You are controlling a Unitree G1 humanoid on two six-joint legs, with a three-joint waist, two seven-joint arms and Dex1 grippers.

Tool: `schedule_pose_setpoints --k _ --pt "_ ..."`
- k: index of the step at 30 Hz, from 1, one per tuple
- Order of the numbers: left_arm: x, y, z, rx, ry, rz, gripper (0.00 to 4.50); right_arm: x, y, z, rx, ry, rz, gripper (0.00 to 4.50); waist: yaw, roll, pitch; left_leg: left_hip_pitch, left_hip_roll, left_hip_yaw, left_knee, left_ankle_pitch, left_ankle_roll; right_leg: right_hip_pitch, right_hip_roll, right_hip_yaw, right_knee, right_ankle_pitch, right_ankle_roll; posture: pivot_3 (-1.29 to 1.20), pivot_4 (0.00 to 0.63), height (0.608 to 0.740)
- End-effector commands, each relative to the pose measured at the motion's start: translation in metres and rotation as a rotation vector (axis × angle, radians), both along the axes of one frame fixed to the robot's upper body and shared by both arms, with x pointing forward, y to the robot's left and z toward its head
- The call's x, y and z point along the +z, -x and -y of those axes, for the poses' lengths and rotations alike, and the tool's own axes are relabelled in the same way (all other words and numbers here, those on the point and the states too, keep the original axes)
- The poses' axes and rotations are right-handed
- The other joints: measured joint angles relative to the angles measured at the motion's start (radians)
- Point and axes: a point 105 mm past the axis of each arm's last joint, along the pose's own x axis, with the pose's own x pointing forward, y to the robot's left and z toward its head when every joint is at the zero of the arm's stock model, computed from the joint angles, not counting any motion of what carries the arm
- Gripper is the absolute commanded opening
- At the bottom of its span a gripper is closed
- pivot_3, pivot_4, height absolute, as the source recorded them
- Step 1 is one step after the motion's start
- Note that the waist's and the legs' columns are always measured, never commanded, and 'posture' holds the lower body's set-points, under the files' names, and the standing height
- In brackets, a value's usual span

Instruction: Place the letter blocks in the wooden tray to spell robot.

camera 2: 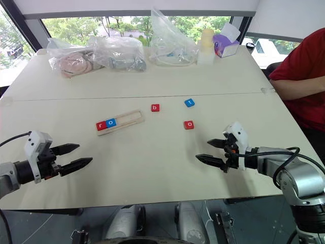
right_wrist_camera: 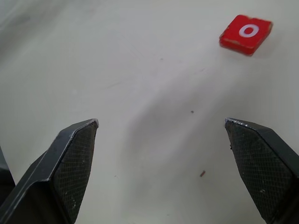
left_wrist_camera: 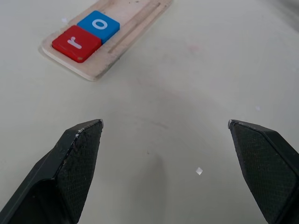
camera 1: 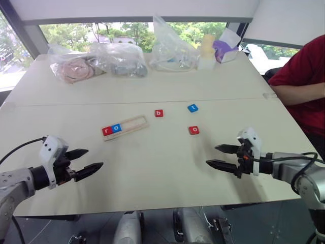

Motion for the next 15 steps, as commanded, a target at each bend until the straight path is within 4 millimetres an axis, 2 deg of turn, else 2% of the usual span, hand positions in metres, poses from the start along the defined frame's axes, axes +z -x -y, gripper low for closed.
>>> schedule_pose_setpoints --k 1,15 --pt "0.0092 0.0010 0.0029 -0.002 -0.009 0.039 4.50 0.0109 -0.0037 -0.0061 0.023 -0.006 0.052 4.46 -0.001 0.000 0.000 0.000 0.000 0.000 0.000 0.000 0.000 0.000 0.000 0.000 0.000 0.000 0.000 0.00 0.150 0.738" --pt "0.0049 0.0058 0.0017 0.039 0.010 0.042 4.50 0.0117 -0.0084 -0.0133 0.038 -0.025 0.050 4.46 0.000 0.000 0.000 0.000 0.000 0.000 0.000 0.000 0.000 0.000 0.000 0.000 0.000 0.000 0.000 0.00 0.150 0.738"
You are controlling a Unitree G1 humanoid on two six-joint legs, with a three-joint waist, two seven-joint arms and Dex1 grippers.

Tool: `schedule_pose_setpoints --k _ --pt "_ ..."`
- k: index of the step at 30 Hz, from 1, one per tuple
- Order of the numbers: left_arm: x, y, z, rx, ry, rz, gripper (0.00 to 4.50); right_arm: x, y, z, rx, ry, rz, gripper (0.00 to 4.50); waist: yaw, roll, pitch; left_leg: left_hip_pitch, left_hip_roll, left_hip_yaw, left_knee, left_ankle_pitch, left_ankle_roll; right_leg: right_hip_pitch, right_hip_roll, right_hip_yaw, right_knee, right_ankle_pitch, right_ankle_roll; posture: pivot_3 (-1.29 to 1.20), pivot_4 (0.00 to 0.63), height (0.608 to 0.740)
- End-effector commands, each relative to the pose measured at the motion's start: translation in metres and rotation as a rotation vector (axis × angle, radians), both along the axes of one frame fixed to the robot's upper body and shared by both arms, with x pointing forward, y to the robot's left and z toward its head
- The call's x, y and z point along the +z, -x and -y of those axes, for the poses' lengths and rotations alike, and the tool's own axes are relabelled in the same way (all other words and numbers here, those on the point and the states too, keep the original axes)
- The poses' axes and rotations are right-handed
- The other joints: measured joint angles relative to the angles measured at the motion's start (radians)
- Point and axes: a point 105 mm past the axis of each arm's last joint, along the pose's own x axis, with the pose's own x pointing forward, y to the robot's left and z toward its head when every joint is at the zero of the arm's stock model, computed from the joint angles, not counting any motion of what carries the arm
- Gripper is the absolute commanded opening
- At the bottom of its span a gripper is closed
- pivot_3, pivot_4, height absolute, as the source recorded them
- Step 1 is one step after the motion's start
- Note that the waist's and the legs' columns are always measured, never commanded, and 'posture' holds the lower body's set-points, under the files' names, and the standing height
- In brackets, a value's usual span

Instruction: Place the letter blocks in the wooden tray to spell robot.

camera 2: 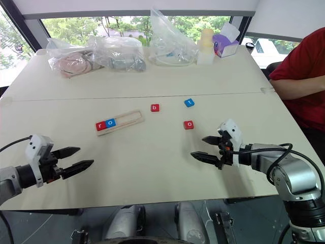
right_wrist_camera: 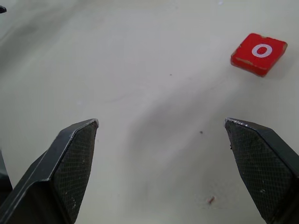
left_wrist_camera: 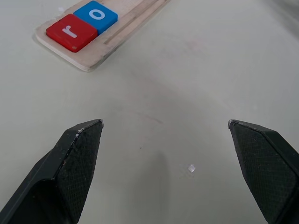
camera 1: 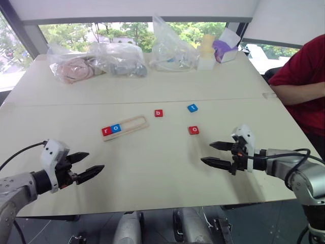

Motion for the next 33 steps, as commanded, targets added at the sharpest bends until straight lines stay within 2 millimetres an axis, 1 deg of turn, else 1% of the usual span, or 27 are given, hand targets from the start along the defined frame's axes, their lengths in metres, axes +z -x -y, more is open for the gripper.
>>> schedule_pose_setpoints --k 1,9,13,16,17,19,20,23,25,29,33 --pt "0.011 0.001 -0.001 0.011 -0.010 0.055 4.50 0.007 -0.002 -0.001 0.011 -0.003 0.028 4.46 0.000 0.000 0.000 0.000 0.000 0.000 0.000 0.000 0.000 0.000 0.000 0.000 0.000 0.000 0.000 0.00 0.150 0.738" --pt "0.007 0.002 -0.001 0.028 -0.013 0.066 4.50 0.006 -0.003 -0.002 0.022 -0.001 0.028 4.46 0.000 0.000 0.000 0.000 0.000 0.000 0.000 0.000 0.000 0.000 0.000 0.000 0.000 0.000 0.000 0.00 0.150 0.738" --pt "0.008 -0.001 -0.006 0.037 -0.035 0.079 4.50 0.005 -0.004 -0.003 0.027 0.002 0.030 4.46 0.000 0.000 0.000 0.000 0.000 0.000 0.000 0.000 0.000 0.000 0.000 0.000 0.000 0.000 0.000 0.00 0.150 0.738" --pt "0.007 -0.004 -0.013 0.048 -0.100 0.094 4.50 0.004 -0.003 -0.008 0.040 -0.005 0.035 4.46 0.000 0.000 0.000 0.000 0.000 0.000 0.000 0.000 0.000 0.000 0.000 0.000 0.000 0.000 0.000 0.00 0.150 0.738" --pt "0.008 -0.013 -0.022 0.071 -0.177 0.127 4.50 0.004 -0.005 -0.016 0.047 -0.012 0.034 4.46 0.000 0.000 0.000 0.000 0.000 0.000 0.000 0.000 0.000 0.000 0.000 0.000 0.000 0.000 0.000 0.00 0.150 0.738" --pt "0.012 -0.025 -0.031 0.089 -0.233 0.159 4.50 0.005 -0.007 -0.028 0.060 -0.007 0.039 4.46 0.000 0.000 0.000 0.000 0.000 -0.001 0.000 0.000 0.000 0.000 0.001 0.000 0.000 0.000 0.000 0.00 0.150 0.738" --pt "0.016 -0.029 -0.030 0.067 -0.235 0.177 4.50 0.007 -0.010 -0.033 0.062 -0.013 0.055 4.46 0.000 0.000 0.000 0.000 0.000 -0.001 0.001 0.000 0.000 0.000 0.001 0.000 0.001 0.000 -0.001 0.00 0.150 0.738" --pt "0.027 -0.038 -0.025 -0.053 -0.222 0.192 4.50 0.022 -0.016 -0.056 0.095 -0.080 0.116 4.46 0.000 0.000 0.000 0.000 0.000 0.000 0.001 0.000 0.000 0.000 0.001 0.000 0.001 0.001 -0.001 0.00 0.150 0.738" --pt "0.028 -0.049 -0.025 -0.098 -0.251 0.193 4.50 0.027 -0.013 -0.070 0.133 -0.086 0.136 4.46 0.001 0.000 0.000 -0.001 0.000 0.000 0.000 0.000 0.000 -0.001 0.001 0.000 0.001 0.001 -0.001 0.00 0.150 0.738" --pt "0.023 -0.085 -0.026 -0.179 -0.327 0.201 4.50 0.032 -0.004 -0.105 0.205 -0.117 0.154 4.46 0.006 0.000 0.000 -0.001 0.000 0.000 -0.001 0.000 0.000 -0.001 0.001 -0.001 0.001 0.000 0.000 0.00 0.150 0.738" --pt "0.022 -0.109 -0.025 -0.231 -0.321 0.202 4.50 0.032 0.009 -0.121 0.273 -0.116 0.159 4.46 0.002 0.000 0.000 -0.002 0.000 0.000 0.000 0.000 0.000 -0.002 0.001 -0.001 0.001 0.001 0.001 0.00 0.150 0.738"
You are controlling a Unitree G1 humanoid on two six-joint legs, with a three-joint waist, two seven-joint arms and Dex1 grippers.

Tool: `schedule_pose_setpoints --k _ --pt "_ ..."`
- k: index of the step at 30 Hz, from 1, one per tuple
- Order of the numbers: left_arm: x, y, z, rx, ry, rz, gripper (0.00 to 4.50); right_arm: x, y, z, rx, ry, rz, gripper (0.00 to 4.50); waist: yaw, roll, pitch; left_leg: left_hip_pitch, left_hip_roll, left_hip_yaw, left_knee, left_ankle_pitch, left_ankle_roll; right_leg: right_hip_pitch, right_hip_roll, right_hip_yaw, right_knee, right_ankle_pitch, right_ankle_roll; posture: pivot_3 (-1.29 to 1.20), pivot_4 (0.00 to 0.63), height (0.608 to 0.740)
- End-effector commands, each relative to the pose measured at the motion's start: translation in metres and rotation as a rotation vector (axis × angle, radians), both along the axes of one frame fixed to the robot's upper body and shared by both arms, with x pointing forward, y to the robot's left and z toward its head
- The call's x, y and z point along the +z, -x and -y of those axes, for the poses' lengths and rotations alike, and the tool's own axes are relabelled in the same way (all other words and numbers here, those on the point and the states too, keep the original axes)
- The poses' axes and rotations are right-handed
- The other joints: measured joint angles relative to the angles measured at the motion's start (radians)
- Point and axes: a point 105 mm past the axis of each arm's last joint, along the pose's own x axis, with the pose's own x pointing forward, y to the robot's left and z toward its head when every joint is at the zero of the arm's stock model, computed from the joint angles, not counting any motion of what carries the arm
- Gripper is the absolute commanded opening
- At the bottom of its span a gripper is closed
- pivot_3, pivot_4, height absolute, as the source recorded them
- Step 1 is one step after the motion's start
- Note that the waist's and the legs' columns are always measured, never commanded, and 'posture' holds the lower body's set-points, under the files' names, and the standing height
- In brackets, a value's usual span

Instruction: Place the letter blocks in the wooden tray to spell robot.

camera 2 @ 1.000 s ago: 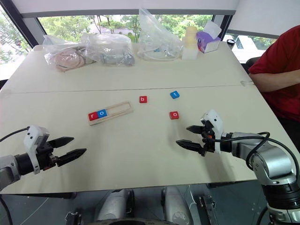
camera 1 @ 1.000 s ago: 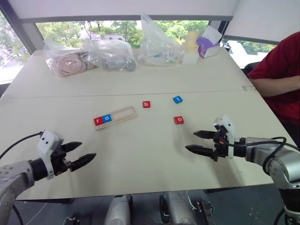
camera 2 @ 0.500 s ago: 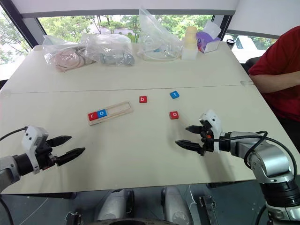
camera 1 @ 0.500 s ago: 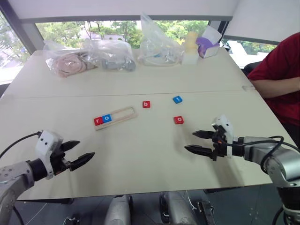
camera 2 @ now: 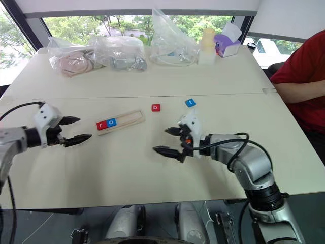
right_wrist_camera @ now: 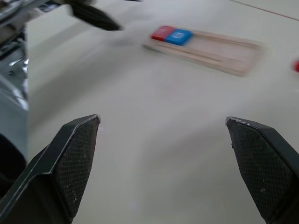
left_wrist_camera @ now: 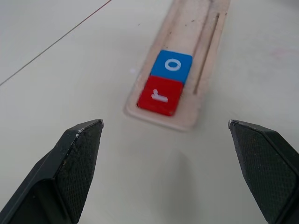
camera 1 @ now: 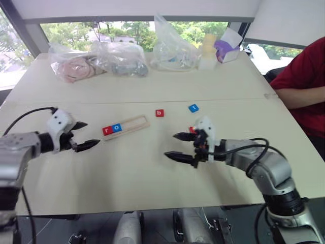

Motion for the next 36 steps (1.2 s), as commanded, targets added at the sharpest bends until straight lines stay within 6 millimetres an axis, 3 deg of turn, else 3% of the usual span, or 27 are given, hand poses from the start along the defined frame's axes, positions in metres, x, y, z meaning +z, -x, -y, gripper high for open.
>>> schedule_pose_setpoints --k 1,9,18,20,22,23,30,36 --pt "-0.001 -0.016 -0.001 -0.044 -0.025 0.001 4.50 0.009 0.010 -0.010 0.048 -0.005 0.050 4.46 0.000 0.000 0.000 0.000 0.000 0.000 0.000 0.000 0.000 0.000 0.000 0.000 0.000 0.000 0.000 0.00 0.150 0.738" --pt "-0.023 -0.035 0.014 -0.156 -0.049 -0.094 4.50 0.005 0.007 -0.008 0.019 0.017 0.062 4.46 -0.003 -0.001 0.000 0.000 0.000 0.000 0.001 0.000 0.000 0.000 0.001 0.000 0.001 0.002 0.003 0.00 0.150 0.738" --pt "-0.058 -0.037 0.024 -0.209 -0.124 -0.172 4.50 0.003 0.007 -0.003 -0.030 0.019 0.061 4.46 0.002 0.000 -0.002 0.001 0.000 -0.001 0.002 0.000 0.000 0.002 0.001 0.000 0.001 0.002 0.003 0.00 0.150 0.738" --pt "-0.061 -0.036 0.027 -0.212 -0.096 -0.191 3.96 0.002 0.006 -0.002 -0.043 0.019 0.060 4.50 0.004 0.002 -0.004 0.002 0.000 -0.001 0.002 0.000 0.000 0.004 0.000 0.000 0.001 0.002 0.003 0.00 0.150 0.738" --pt "-0.063 -0.036 0.028 -0.217 -0.086 -0.201 3.22 0.002 0.006 -0.001 -0.054 0.020 0.060 4.50 0.005 0.003 -0.005 0.003 -0.001 -0.001 0.004 0.000 0.000 0.005 0.000 0.000 0.001 0.001 0.003 0.00 0.150 0.738" --pt "-0.063 -0.036 0.028 -0.218 -0.087 -0.200 3.12 0.002 0.006 0.000 -0.058 0.022 0.060 4.50 0.004 0.003 -0.005 0.003 -0.001 -0.001 0.004 0.000 0.000 0.005 0.000 0.000 0.001 0.001 0.002 0.00 0.150 0.738" --pt "-0.052 -0.043 0.038 -0.264 -0.094 -0.146 3.12 0.006 0.002 0.012 -0.084 0.035 0.066 4.50 0.006 0.005 -0.009 0.003 -0.001 -0.002 0.005 0.000 0.000 0.006 0.000 0.000 0.002 0.001 0.002 0.00 0.150 0.738" --pt "-0.038 -0.034 0.063 -0.468 -0.152 -0.106 3.12 0.014 -0.016 0.052 -0.229 0.075 0.101 4.50 0.006 0.005 -0.008 0.000 -0.001 -0.002 0.006 0.000 0.000 0.005 0.000 0.000 0.000 0.001 0.002 0.00 0.150 0.738"
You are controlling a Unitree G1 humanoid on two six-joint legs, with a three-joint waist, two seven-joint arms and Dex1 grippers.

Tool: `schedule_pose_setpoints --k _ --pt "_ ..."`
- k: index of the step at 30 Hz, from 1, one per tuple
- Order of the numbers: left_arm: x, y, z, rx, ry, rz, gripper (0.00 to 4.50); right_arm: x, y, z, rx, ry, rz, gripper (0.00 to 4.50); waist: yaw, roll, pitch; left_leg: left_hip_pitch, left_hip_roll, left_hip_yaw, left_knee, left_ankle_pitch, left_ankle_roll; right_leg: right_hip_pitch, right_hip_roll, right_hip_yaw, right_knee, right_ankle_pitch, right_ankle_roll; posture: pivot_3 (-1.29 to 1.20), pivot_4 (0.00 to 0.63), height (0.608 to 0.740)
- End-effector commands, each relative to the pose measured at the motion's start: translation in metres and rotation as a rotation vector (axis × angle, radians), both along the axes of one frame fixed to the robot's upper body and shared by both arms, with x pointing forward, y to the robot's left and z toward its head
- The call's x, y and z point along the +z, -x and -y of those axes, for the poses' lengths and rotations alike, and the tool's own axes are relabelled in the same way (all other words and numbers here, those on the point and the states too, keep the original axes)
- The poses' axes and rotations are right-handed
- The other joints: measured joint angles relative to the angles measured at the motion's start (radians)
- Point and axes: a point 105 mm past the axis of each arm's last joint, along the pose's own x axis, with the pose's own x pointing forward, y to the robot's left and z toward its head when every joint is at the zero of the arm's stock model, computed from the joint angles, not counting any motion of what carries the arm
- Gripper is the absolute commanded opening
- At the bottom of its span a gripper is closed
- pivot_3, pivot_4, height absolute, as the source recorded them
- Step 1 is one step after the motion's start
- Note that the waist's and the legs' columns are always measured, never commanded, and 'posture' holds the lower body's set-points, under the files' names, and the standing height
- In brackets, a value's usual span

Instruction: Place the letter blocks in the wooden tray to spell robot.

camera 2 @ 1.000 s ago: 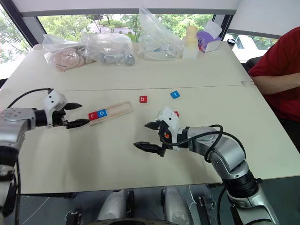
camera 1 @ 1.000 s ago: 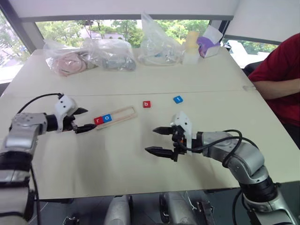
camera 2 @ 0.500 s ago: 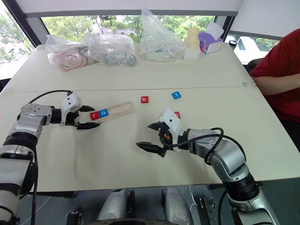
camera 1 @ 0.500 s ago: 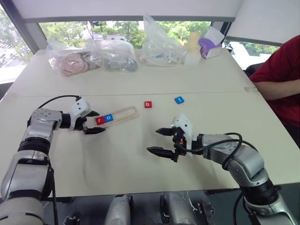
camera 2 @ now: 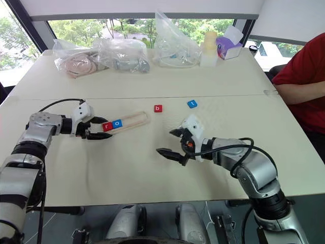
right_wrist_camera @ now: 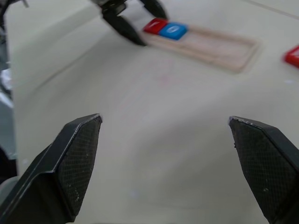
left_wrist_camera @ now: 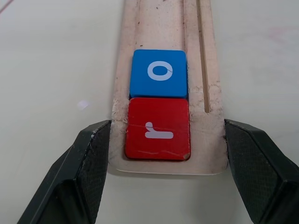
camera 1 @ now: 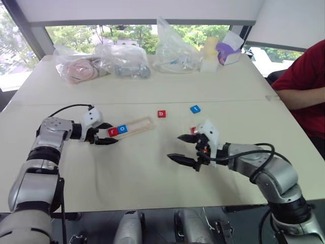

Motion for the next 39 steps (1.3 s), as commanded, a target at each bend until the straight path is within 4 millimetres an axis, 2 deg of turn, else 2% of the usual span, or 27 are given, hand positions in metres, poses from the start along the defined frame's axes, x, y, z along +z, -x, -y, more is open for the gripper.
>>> schedule_pose_setpoints --k 1,7,19,32,34,35,39 --pt "0.003 0.004 0.017 -0.100 -0.018 0.004 3.12 0.014 -0.009 0.019 -0.060 0.008 0.063 4.50 -0.003 0.000 0.000 0.000 0.000 0.000 0.000 0.000 0.000 0.000 0.000 0.000 0.000 0.000 0.000 0.00 0.150 0.738" --pt "0.003 0.007 0.046 -0.207 0.009 -0.017 3.12 0.016 -0.013 0.029 -0.094 0.030 0.080 4.50 -0.007 0.000 0.000 0.000 0.000 -0.001 0.000 0.000 0.001 -0.001 0.001 0.000 0.001 0.001 0.002 0.00 0.150 0.738" --pt "0.001 0.005 0.084 -0.284 0.072 -0.016 3.12 0.009 -0.008 0.022 -0.100 0.021 0.069 4.50 -0.005 0.000 0.000 0.000 0.000 -0.001 0.000 0.000 0.001 -0.001 0.001 0.000 0.001 0.001 0.003 0.00 0.150 0.738" --pt "0.003 0.000 0.101 -0.276 0.088 0.008 3.12 0.006 -0.011 0.018 -0.105 0.014 0.066 4.50 -0.007 -0.001 0.000 0.000 0.000 -0.001 0.000 0.000 0.001 -0.001 0.002 0.000 0.001 0.001 0.003 0.00 0.150 0.738" --pt "0.002 0.000 0.100 -0.272 0.085 -0.010 4.14 0.006 -0.011 0.017 -0.105 0.014 0.067 4.50 -0.008 -0.001 0.000 0.000 0.000 -0.001 0.000 0.000 0.001 -0.001 0.002 0.000 0.001 0.001 0.003 0.00 0.150 0.738" --pt "0.002 0.001 0.100 -0.274 0.085 -0.019 4.47 0.006 -0.011 0.017 -0.105 0.015 0.068 4.50 -0.008 -0.001 0.000 0.000 0.000 -0.001 0.000 0.000 0.001 -0.001 0.002 0.000 0.001 0.001 0.003 0.00 0.150 0.738" --pt "0.006 0.000 0.095 -0.258 0.071 0.000 4.47 0.007 -0.011 0.015 -0.098 0.012 0.072 4.50 -0.008 -0.001 0.000 0.000 0.000 -0.001 0.000 0.000 0.001 -0.001 0.002 0.000 0.001 0.001 0.003 0.00 0.150 0.738"
